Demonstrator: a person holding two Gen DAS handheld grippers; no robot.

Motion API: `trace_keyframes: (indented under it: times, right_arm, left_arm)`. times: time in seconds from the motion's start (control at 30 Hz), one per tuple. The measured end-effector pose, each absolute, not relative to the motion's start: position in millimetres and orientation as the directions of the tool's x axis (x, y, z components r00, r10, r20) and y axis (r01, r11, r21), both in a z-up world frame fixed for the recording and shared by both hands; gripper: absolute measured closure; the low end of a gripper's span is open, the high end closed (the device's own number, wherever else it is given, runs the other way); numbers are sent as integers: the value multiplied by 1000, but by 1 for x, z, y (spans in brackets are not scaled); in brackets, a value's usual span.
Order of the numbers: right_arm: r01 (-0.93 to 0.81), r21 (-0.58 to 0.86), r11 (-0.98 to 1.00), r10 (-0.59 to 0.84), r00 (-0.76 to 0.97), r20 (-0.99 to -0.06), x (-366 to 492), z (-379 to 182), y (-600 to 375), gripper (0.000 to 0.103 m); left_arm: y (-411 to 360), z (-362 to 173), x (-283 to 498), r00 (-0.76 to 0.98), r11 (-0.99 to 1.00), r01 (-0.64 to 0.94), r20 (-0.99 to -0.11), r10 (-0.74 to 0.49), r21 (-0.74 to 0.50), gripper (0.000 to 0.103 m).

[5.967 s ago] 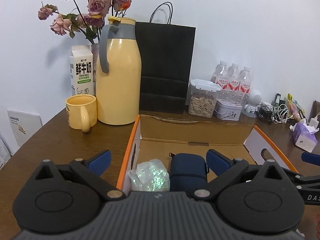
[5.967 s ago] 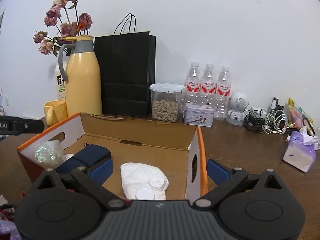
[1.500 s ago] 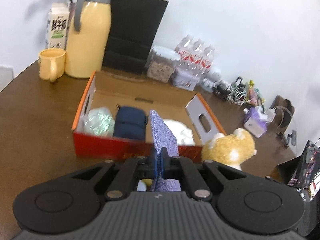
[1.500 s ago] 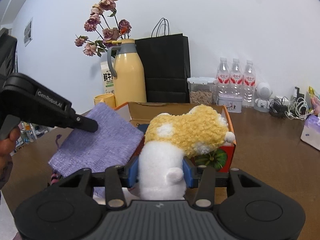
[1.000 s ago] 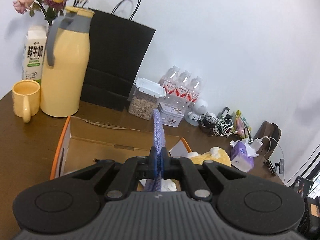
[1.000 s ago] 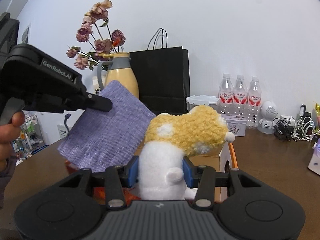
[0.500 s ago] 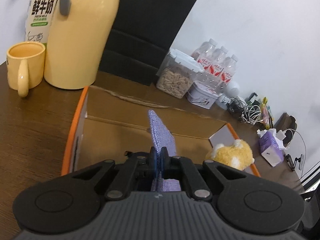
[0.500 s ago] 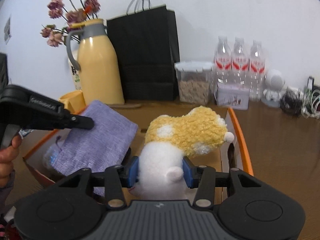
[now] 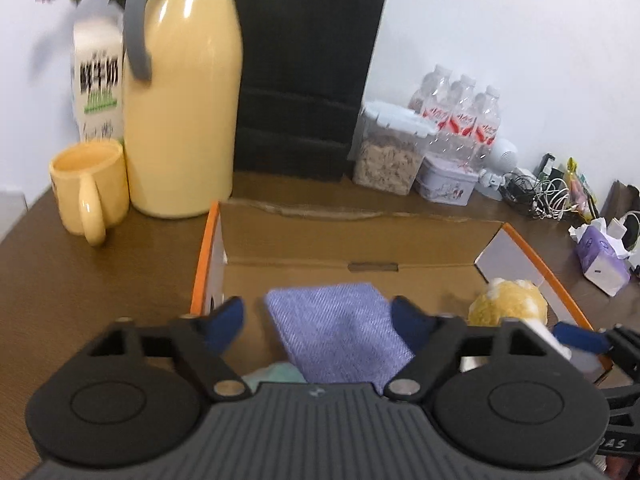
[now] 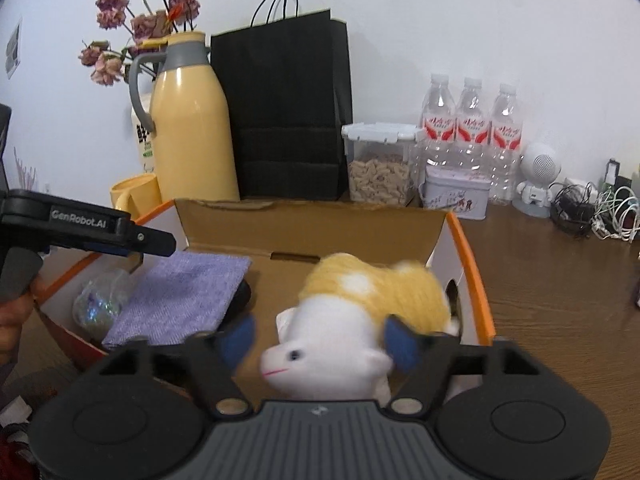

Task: Organize objects
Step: 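Carry the plush dog and lavender cloth into the box and open both tools, then grasp the clear plastic container with the right tool while the left tool grasps the black braided cable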

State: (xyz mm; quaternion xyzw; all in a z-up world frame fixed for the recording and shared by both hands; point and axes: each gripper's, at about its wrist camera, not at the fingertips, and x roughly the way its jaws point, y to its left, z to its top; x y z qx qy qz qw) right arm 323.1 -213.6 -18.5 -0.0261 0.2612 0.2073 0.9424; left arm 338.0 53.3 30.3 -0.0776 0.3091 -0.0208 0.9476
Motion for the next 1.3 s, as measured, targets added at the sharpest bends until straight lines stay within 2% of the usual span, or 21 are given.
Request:
trace_keyframes:
  times: [0.07, 0.13, 0.53, 0.77, 0.87, 1.3]
  right_arm:
    - [-399, 62, 915, 375, 784, -495, 322, -17, -216, 14]
    - [-390, 60, 919, 367, 789, -493, 323, -16, -217, 5]
    - [-389, 39, 920, 361, 808, -466, 307, -6, -217, 5]
    - [-410, 38, 911, 382, 806, -452, 276, 4, -220, 4]
    - [-419, 39, 907, 391, 805, -446, 260, 8, -222, 0]
    - [-471, 37, 882, 437, 786, -438, 186, 15, -236, 0]
  left_arm:
    - [51, 33, 334, 820, 988, -4, -566, -85, -155, 0]
    - [50, 36, 331, 832, 989, -8, -549, -74, -145, 0]
    - [45, 52, 309, 863, 992, -19, -503, -46, -123, 0]
    - [44, 60, 277, 869, 995, -26, -495, -26, -98, 0]
    - [44, 64, 261, 873, 996, -33, -488, -15, -89, 0]
    - [52, 67, 183, 878, 995, -59, -478, 15, -77, 0]
